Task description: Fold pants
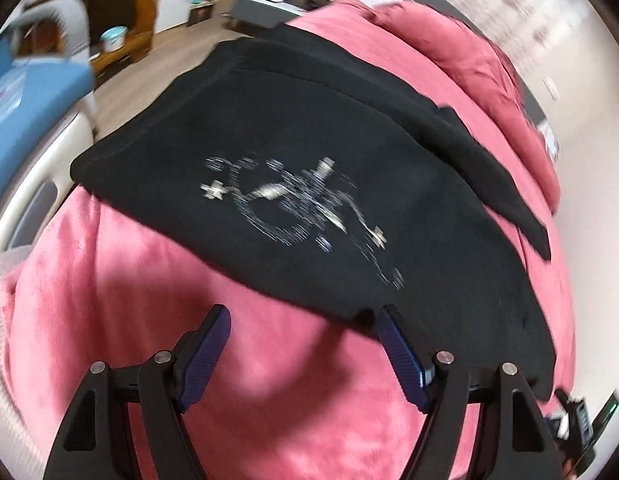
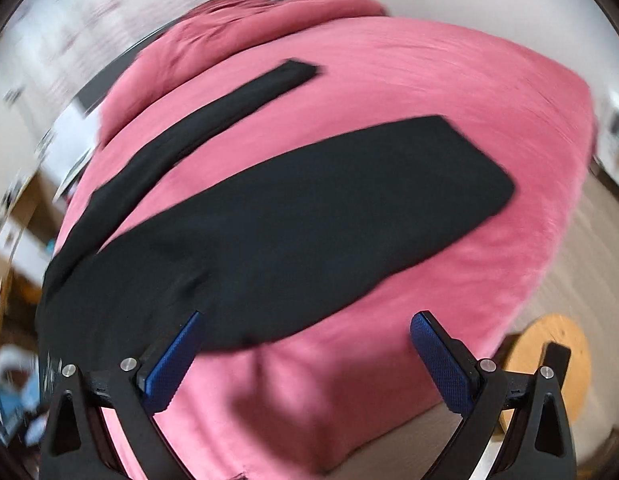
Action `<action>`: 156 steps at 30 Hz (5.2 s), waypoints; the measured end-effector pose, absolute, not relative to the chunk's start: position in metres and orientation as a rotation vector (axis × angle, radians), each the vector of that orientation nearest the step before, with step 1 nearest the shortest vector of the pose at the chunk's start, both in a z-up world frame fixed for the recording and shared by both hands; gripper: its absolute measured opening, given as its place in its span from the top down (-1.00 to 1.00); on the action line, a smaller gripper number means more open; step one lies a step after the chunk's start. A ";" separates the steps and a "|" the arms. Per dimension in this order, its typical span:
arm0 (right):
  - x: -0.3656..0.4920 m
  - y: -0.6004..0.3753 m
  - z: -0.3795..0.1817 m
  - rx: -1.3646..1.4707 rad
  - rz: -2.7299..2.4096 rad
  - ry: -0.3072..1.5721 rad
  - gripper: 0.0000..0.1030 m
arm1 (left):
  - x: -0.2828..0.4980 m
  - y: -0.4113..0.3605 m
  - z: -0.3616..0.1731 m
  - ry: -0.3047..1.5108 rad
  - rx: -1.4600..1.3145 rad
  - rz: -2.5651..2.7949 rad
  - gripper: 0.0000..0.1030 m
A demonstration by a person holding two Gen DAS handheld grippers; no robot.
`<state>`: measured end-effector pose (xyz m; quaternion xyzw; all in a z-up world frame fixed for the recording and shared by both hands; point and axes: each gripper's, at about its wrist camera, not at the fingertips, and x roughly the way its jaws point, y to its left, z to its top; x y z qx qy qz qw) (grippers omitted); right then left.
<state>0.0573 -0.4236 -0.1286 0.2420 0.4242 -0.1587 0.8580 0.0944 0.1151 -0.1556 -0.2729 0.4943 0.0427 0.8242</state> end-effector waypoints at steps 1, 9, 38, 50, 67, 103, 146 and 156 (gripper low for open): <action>0.057 -0.435 -0.132 0.530 -0.346 0.887 -1.00 | 0.095 0.120 -0.158 1.035 -0.600 0.103 -0.49; 0.073 -0.497 -0.173 0.801 -0.316 0.875 -0.62 | 0.098 0.150 -0.160 0.876 -0.699 0.171 -0.47; 0.089 -0.525 -0.131 0.747 -0.320 0.729 0.85 | 0.086 0.187 -0.119 0.798 -0.784 0.144 0.88; 0.050 -0.547 -0.128 0.685 -0.385 0.783 0.85 | 0.036 0.184 -0.133 0.927 -0.780 0.138 0.87; 0.044 -0.556 -0.110 0.481 -0.562 0.783 -0.11 | 0.018 0.194 -0.097 0.816 -0.745 0.150 0.27; 0.432 -0.631 -0.153 0.841 -0.351 0.777 0.63 | 0.300 -0.043 -0.171 1.003 -0.947 -0.181 0.34; 0.156 -0.702 -0.111 0.515 -0.643 0.887 0.14 | 0.231 0.028 -0.142 1.060 -0.664 -0.253 0.28; 0.220 -0.586 -0.080 0.389 -0.243 0.997 -0.28 | 0.281 0.042 -0.120 1.106 -0.664 -0.208 0.04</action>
